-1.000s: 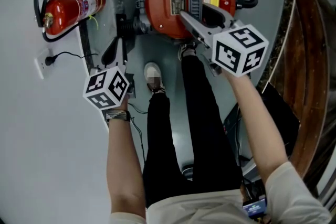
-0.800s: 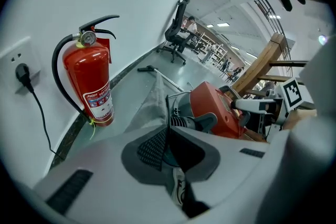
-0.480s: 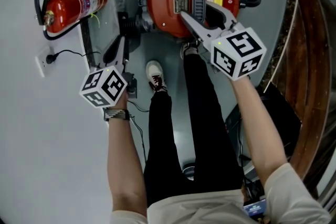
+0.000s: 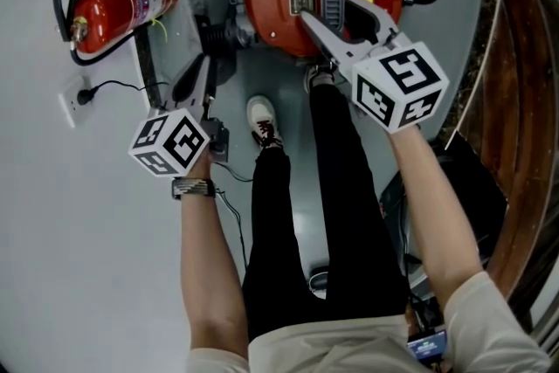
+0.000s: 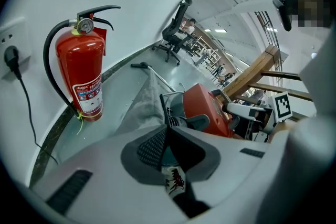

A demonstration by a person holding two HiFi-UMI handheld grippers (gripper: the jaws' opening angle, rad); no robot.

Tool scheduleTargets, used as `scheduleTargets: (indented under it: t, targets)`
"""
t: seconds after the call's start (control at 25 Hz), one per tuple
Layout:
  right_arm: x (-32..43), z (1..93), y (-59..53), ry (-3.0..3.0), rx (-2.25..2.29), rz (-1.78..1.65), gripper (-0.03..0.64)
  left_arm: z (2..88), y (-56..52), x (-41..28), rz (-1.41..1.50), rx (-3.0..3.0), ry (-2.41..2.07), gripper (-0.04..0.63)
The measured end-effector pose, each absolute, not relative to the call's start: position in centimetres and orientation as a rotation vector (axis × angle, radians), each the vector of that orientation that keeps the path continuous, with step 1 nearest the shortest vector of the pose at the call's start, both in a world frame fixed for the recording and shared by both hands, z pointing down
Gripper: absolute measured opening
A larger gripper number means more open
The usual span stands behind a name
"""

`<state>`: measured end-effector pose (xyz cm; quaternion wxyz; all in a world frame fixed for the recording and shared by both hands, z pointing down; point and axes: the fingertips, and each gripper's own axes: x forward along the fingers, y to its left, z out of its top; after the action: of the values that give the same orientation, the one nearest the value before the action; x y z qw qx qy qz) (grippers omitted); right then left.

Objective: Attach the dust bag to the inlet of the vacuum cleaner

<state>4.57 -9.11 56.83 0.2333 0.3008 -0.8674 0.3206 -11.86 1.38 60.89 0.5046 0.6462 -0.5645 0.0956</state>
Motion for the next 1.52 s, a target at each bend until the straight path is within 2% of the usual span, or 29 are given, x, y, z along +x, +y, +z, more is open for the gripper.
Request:
scheduleTargets:
  t: [1.12, 1.52]
  targets:
    - [4.5, 56.8, -8.9, -2.383, 0.832, 0.868, 0.21, 60.5, 1.3, -10.4, 0.331, 1.751, -1.173, 0.025]
    - [4.5, 56.8, -9.0, -2.384, 0.834, 0.865, 0.21, 60.6, 1.3, -10.8, 0.379, 1.688, -1.355, 0.038]
